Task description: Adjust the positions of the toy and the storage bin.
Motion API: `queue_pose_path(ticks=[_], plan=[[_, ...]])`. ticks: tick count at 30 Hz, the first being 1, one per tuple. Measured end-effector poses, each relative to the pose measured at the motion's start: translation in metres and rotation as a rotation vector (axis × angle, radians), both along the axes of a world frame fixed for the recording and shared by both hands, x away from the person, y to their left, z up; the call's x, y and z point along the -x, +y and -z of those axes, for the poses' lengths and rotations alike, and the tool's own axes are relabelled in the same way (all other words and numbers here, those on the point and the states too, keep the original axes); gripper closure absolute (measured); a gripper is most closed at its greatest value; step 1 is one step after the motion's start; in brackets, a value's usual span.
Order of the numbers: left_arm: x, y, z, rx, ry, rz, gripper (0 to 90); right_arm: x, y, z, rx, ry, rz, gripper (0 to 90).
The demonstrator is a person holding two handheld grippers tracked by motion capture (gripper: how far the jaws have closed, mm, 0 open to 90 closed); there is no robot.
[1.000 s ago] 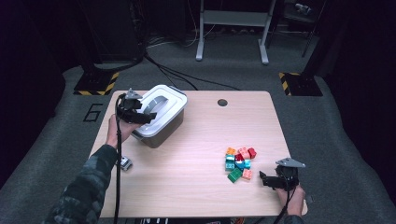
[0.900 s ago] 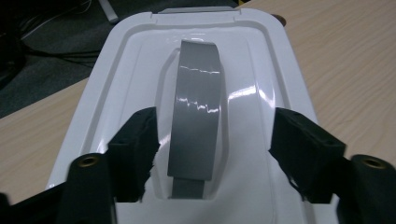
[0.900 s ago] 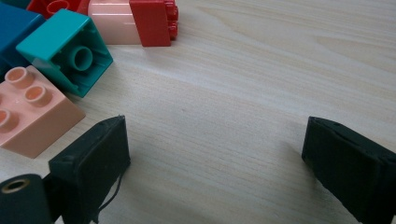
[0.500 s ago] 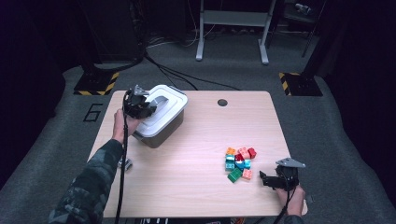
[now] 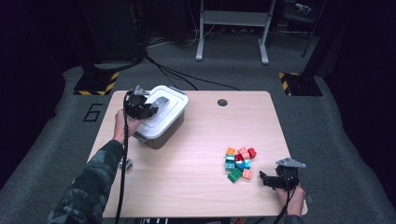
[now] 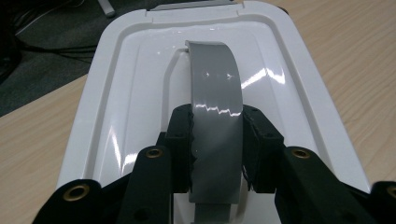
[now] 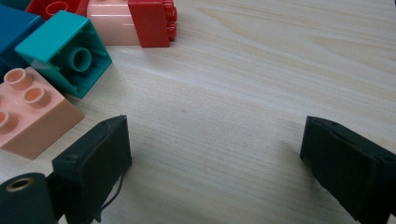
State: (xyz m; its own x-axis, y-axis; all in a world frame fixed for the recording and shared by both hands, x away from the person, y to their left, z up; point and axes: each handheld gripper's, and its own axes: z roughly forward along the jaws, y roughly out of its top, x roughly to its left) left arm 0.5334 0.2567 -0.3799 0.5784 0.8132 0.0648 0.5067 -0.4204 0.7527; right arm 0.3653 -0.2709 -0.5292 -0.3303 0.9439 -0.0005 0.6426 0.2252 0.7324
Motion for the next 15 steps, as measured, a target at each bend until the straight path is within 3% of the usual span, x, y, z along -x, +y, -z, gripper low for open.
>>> queue_pose_path(ticks=[8,15], plan=[[0.001,-0.004,0.000,0.035,0.030,0.006,67.2,0.000,0.000,0.000,0.000,0.000,0.001,7.9],[0.003,-0.018,0.001,0.079,0.042,0.019,67.4,0.000,0.000,0.000,0.002,-0.003,-0.001,8.1]])
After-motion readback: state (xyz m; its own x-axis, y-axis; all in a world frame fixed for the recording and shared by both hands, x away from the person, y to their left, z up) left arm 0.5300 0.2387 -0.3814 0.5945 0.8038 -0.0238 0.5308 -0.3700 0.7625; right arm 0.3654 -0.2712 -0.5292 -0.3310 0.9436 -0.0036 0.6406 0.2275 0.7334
